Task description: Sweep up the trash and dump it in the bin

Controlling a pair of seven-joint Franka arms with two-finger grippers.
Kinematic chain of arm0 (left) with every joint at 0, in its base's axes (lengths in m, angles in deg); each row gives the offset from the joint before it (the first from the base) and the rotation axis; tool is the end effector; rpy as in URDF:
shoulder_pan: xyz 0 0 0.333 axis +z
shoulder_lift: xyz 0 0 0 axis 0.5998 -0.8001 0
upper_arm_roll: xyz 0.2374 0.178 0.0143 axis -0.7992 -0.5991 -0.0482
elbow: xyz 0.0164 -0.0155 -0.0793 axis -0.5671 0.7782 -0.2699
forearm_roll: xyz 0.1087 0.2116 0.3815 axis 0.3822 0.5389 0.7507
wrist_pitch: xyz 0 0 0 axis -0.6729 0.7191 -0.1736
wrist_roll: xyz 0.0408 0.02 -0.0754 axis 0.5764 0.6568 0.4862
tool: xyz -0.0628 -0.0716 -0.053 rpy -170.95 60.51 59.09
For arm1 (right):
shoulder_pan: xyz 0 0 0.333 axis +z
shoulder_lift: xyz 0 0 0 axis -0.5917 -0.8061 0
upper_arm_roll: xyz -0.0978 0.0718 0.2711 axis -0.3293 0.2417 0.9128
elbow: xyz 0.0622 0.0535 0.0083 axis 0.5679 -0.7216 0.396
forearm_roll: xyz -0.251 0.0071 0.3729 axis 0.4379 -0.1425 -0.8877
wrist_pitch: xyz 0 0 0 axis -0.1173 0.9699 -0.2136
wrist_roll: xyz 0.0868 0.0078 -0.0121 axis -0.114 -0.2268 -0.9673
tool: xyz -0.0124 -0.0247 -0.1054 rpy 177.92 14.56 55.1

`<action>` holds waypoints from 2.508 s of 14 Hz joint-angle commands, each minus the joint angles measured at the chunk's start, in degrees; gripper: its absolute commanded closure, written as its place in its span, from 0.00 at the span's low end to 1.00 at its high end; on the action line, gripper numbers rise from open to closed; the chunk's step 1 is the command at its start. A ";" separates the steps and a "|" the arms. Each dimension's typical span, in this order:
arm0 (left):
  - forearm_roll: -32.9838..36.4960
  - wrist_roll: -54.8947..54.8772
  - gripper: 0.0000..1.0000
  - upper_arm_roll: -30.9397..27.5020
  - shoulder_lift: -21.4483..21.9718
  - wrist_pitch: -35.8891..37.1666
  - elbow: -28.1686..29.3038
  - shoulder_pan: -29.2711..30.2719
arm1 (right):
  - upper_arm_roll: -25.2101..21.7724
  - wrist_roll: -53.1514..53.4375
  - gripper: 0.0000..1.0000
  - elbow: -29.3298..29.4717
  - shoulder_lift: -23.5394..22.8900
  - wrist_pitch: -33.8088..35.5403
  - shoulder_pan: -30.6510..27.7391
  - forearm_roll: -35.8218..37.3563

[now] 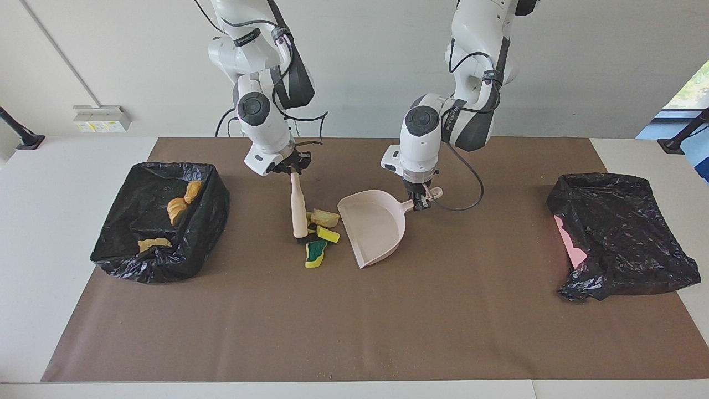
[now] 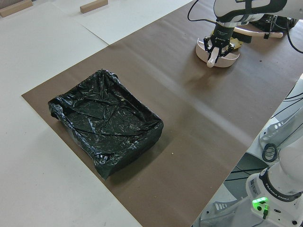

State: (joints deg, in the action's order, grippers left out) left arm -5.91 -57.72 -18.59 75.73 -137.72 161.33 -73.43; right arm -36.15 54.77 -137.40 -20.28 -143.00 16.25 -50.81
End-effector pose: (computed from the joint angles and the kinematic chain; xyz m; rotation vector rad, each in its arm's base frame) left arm 0.5221 -0.3445 0.3070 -2.4276 1.9103 0.1894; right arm 0.4929 0.1990 0.3151 -2.9138 -0.1184 0.4644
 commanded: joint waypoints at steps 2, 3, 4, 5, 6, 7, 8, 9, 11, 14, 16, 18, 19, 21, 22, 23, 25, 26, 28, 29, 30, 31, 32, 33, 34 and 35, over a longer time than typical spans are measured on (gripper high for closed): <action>1.08 -0.57 1.00 -0.43 3.16 -1.98 4.62 -0.95 | 0.27 -0.51 1.00 3.06 -0.92 3.27 0.95 -9.67; 1.08 -0.49 1.00 -0.52 3.16 -2.59 4.62 -0.95 | 0.18 0.10 1.00 5.77 -1.71 5.28 1.30 -10.04; 1.08 -0.57 1.00 -0.43 3.07 -3.12 4.62 -0.95 | 0.10 0.45 1.00 8.76 -2.07 8.61 0.70 -10.31; 1.08 -0.57 1.00 -0.52 3.07 -3.30 4.79 -0.95 | -0.08 0.80 1.00 11.57 -2.94 11.78 -0.01 -10.48; 1.08 -0.57 1.00 -0.43 3.15 -3.30 4.97 -0.95 | -0.43 1.94 1.00 14.04 -3.47 14.33 -0.10 -9.96; 1.08 -0.57 1.00 -0.43 3.24 -3.30 5.06 -0.95 | -0.52 2.91 1.00 16.06 -3.56 16.10 -0.54 -8.91; 1.08 -0.57 1.00 -0.43 3.42 -3.47 5.32 -0.95 | -0.61 3.00 1.00 17.47 -3.48 16.81 -1.15 -6.47; 1.08 -0.49 1.00 -0.43 3.33 -3.73 5.32 -0.95 | -0.52 2.74 1.00 18.62 -3.82 16.82 -1.59 -1.31; 1.08 -0.22 1.00 -0.43 3.33 -3.74 5.32 -0.95 | -0.35 2.04 1.00 18.98 -5.84 12.63 -1.25 10.55; 1.08 0.31 1.00 -0.43 3.42 -3.74 5.41 -0.95 | -0.35 -2.35 1.00 21.43 -14.25 7.95 -1.60 26.20; 1.08 0.31 1.00 -0.43 3.42 -3.74 5.41 -0.95 | 0.09 -2.36 1.00 23.37 -18.32 7.42 -0.72 34.13; 1.08 0.31 1.00 -0.43 3.51 -3.65 6.02 -0.95 | 0.27 -2.62 1.00 20.67 -18.51 6.97 0.59 33.91; 1.08 0.31 1.00 -0.43 3.68 -3.56 6.29 -0.95 | 0.88 -2.62 1.00 18.74 -18.42 7.24 0.69 31.81; 1.08 0.31 1.00 -0.43 4.21 -3.56 6.81 -0.95 | 2.90 -2.18 1.00 15.22 -16.23 7.15 1.21 24.36; 1.08 0.31 1.00 -0.43 4.30 -3.56 7.08 -0.95 | 3.08 -2.62 1.00 14.16 -15.44 7.76 1.30 21.45; 1.08 0.31 1.00 -0.43 4.30 -3.56 7.17 -0.95 | 3.78 -3.23 1.00 12.67 -14.91 8.11 1.04 18.29; 1.08 0.31 1.00 -0.43 4.30 -3.65 7.17 -0.95 | 4.57 -4.46 1.00 11.87 -13.59 8.73 1.13 11.26; 1.08 0.31 1.00 -0.43 4.30 -3.65 7.17 -0.95 | 4.84 -4.38 1.00 11.34 -12.97 8.65 1.22 7.14; 1.08 0.31 1.00 -0.43 4.30 -3.65 7.17 -0.95 | 5.02 -3.94 1.00 11.07 -12.53 8.91 1.30 0.53; 1.08 0.22 1.00 -0.43 4.30 -3.56 7.17 -0.95 | 5.02 -3.94 1.00 11.33 -12.53 8.82 1.31 -0.98; 1.08 0.22 1.00 -0.43 4.30 -3.65 7.17 -0.95 | 5.02 -3.59 1.00 12.12 -12.70 8.82 2.09 -1.77; 1.08 0.04 1.00 -0.43 4.30 -3.65 7.17 -0.78 | 4.84 -2.46 1.00 13.43 -12.53 9.08 2.27 -1.70; 1.08 -0.48 1.00 -0.43 4.21 -3.74 7.17 -0.43 | 4.67 -0.79 1.00 15.01 -12.09 10.65 1.84 -0.74; 0.99 -1.88 1.00 -0.43 4.04 -3.82 6.73 0.09 | 4.32 0.18 1.00 16.33 -11.05 12.84 1.31 -0.03; 0.82 -4.15 1.00 -0.43 3.69 -3.82 6.21 0.80 | 4.14 0.28 1.00 17.22 -9.82 13.91 0.87 1.72; 0.81 -5.74 1.00 -0.43 3.51 -3.39 5.50 1.15 | 4.14 0.19 1.00 17.31 -9.63 13.66 0.34 5.21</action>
State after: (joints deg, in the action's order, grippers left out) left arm -5.88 -60.15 -18.77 78.23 -140.13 165.63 -73.23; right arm -32.06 54.19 -121.25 -32.34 -131.31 18.05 -49.11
